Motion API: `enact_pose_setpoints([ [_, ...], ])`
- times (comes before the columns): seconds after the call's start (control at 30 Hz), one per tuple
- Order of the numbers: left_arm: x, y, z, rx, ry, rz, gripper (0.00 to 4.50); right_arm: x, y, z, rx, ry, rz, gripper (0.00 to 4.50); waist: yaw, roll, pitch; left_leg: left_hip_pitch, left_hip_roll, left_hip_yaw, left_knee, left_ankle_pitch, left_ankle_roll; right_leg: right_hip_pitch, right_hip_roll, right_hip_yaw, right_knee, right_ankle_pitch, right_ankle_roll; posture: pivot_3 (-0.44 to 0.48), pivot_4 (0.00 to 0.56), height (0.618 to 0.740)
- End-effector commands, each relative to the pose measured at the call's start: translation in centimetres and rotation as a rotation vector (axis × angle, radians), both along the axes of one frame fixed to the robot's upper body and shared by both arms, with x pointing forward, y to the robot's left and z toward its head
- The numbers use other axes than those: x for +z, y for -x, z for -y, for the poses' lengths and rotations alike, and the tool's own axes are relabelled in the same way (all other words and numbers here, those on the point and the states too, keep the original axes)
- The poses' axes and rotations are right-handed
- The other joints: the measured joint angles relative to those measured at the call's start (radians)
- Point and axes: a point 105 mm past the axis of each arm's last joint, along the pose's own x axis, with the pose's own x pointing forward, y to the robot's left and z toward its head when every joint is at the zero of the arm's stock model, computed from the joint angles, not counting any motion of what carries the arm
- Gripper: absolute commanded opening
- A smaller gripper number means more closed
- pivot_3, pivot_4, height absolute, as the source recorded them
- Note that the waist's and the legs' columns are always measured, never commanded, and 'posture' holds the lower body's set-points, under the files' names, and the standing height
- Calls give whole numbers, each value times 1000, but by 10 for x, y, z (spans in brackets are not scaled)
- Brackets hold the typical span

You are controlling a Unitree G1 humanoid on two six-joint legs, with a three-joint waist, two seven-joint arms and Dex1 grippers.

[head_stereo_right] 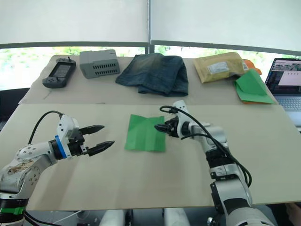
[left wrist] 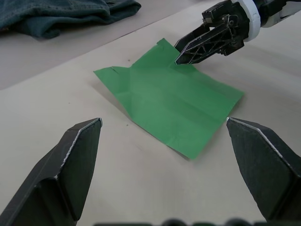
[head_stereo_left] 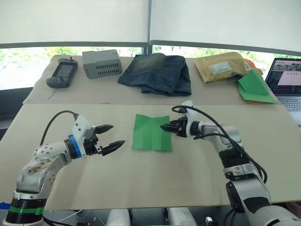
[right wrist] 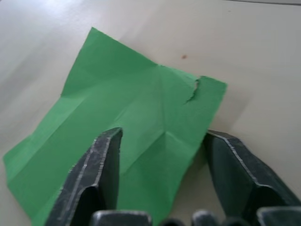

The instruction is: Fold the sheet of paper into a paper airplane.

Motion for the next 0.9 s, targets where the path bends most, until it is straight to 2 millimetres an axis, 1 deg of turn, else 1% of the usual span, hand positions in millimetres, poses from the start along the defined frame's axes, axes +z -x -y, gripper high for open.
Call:
enact_pose_setpoints([
  [0.03, 10, 1, -2, -5, 0, 50, 4500, 6, 3, -4, 35, -53, 10, 1571, 2, 0, 0, 0, 0, 0, 0, 0, 0, 0, 0, 0, 0, 0, 0, 0, 150, 734],
  [0.17, 10, -1, -1, -16, -1, 54, 4500, 6, 14, -8, 107, -64, 9, 208, 6, 0, 0, 0, 0, 0, 0, 0, 0, 0, 0, 0, 0, 0, 0, 0, 150, 734],
  [0.2, 10, -1, 0, -23, 0, 53, 4500, 7, 19, -9, 134, -71, 1, 14, 6, 0, 0, 0, 0, 0, 0, 0, 0, 0, 0, 0, 0, 0, 0, 0, 150, 734],
  [0.33, 10, 0, 2, -53, -11, 52, 4500, 7, 35, -8, 189, -60, -24, 14, 6, 0, 0, -1, 0, 0, 0, 0, 0, 0, 0, 0, 0, 0, 0, 0, 150, 734],
  [0.4, 7, 1, 8, -83, -20, 45, 4500, 7, 47, -10, 221, -62, -42, 14, 6, 0, 0, -1, 0, 0, 0, 0, 0, 0, 0, -1, 0, 0, 0, 0, 150, 734],
  [0.47, 5, 2, 13, -101, -20, 44, 4500, 3, 52, -9, 213, -41, -55, 14, 4, 0, 0, 0, 0, 0, 0, 0, 0, 0, 0, -1, 0, 0, 0, 0, 150, 734],
  [0.67, 3, 4, 29, -141, 2, 48, 4500, -7, 57, -3, 117, -43, -90, 14, 5, 0, 0, 0, 0, 0, 1, 0, 0, 0, 0, -1, 0, 0, 0, 0, 150, 734],
  [0.8, 2, 4, 31, -151, 7, 45, 4500, -13, 61, 2, 65, -53, -119, 14, 5, 0, 0, 0, 0, 0, 1, 0, 0, 0, 0, -1, 0, 0, 0, 0, 150, 734],
  [0.9, 0, 5, 31, -155, 1, 41, 4500, -10, 62, 4, 56, -64, -99, 14, 7, 0, 0, 0, 0, -1, 1, 0, 0, 0, 0, -1, 0, 0, 0, 0, 150, 734],
])
